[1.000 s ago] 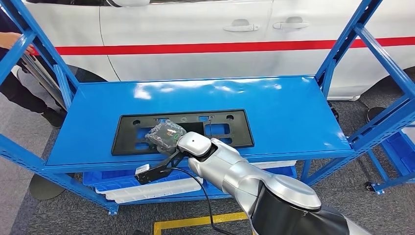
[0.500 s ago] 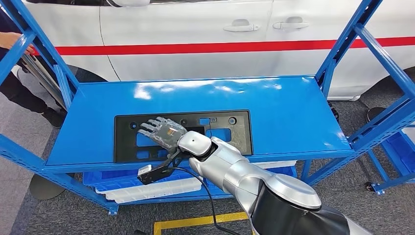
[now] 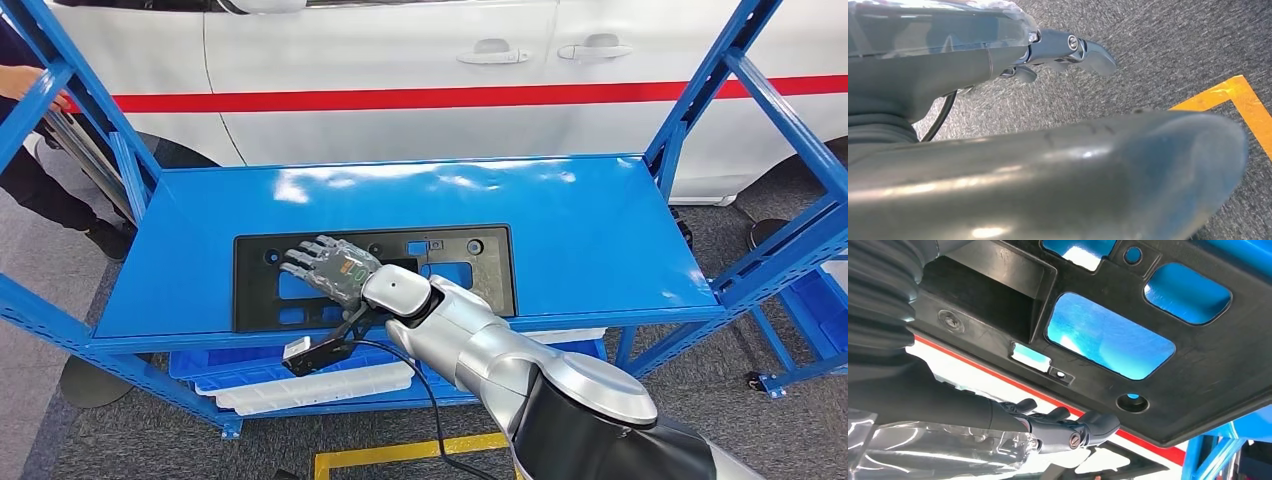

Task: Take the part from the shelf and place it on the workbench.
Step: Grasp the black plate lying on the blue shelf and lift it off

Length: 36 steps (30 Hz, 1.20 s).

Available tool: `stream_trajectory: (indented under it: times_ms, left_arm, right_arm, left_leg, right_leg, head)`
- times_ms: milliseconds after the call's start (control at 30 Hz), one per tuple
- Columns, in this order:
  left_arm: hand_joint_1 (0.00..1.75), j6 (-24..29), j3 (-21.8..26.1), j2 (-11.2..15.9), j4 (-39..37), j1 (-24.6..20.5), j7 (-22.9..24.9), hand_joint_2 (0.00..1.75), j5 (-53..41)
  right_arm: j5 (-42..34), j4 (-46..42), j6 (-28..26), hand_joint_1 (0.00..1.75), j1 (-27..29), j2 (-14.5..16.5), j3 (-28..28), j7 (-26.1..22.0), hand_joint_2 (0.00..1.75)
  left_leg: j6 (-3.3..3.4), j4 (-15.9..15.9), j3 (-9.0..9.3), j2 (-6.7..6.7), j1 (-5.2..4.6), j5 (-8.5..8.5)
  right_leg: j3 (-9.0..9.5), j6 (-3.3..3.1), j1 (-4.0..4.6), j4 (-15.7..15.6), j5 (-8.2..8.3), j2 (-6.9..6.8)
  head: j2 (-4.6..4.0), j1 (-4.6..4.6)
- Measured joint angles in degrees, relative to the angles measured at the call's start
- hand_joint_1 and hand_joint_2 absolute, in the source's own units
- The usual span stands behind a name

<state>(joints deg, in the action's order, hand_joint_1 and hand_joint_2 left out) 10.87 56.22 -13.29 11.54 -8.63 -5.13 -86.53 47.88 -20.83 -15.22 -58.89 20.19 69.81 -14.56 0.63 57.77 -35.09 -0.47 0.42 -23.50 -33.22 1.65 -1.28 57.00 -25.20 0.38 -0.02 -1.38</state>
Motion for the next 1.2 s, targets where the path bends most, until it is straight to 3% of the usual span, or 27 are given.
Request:
stream_trajectory:
  times_ms: [533,733,1000,1200]
  left_arm:
    - [0.0,-0.49,0.0,0.0,0.01,0.0,0.01,0.0,0.39]
    - [0.0,0.06,0.04,0.08,0.0,0.46,-0.13,0.0,1.59]
    - [0.0,0.24,0.19,0.42,0.01,0.67,-0.76,0.0,2.12]
    - [0.0,0.23,0.25,0.6,0.0,0.7,-0.89,0.0,2.14]
  right_arm:
    - [1.93,-2.79,1.99,0.0,-2.67,-0.88,-2.52,0.74,1.75]
    - [4.39,-13.59,8.21,0.0,-4.11,-5.88,-6.74,4.36,1.75]
    - [5.73,-20.9,8.84,0.0,-6.39,-11.99,-11.59,4.4,1.75]
    - [5.69,-22.92,9.3,0.0,-7.88,-14.15,-12.65,3.9,1.75]
  left_leg:
    - [0.0,0.0,0.01,0.0,0.0,0.0]
    - [0.01,0.02,0.0,-0.02,-0.01,0.01]
    - [0.01,0.05,0.0,-0.02,-0.02,0.01]
    - [0.01,0.04,0.01,-0.01,-0.02,0.01]
  right_leg:
    - [0.0,0.0,0.0,0.0,0.0,0.01]
    - [0.02,0.01,-0.01,0.0,0.01,-0.03]
    - [0.01,0.03,-0.01,0.0,0.02,-0.04]
    - [0.01,0.03,0.0,0.01,0.02,-0.03]
  head:
    - [0.0,0.0]
    - [0.0,0.0]
    - [0.0,0.0]
    - [0.0,0.0]
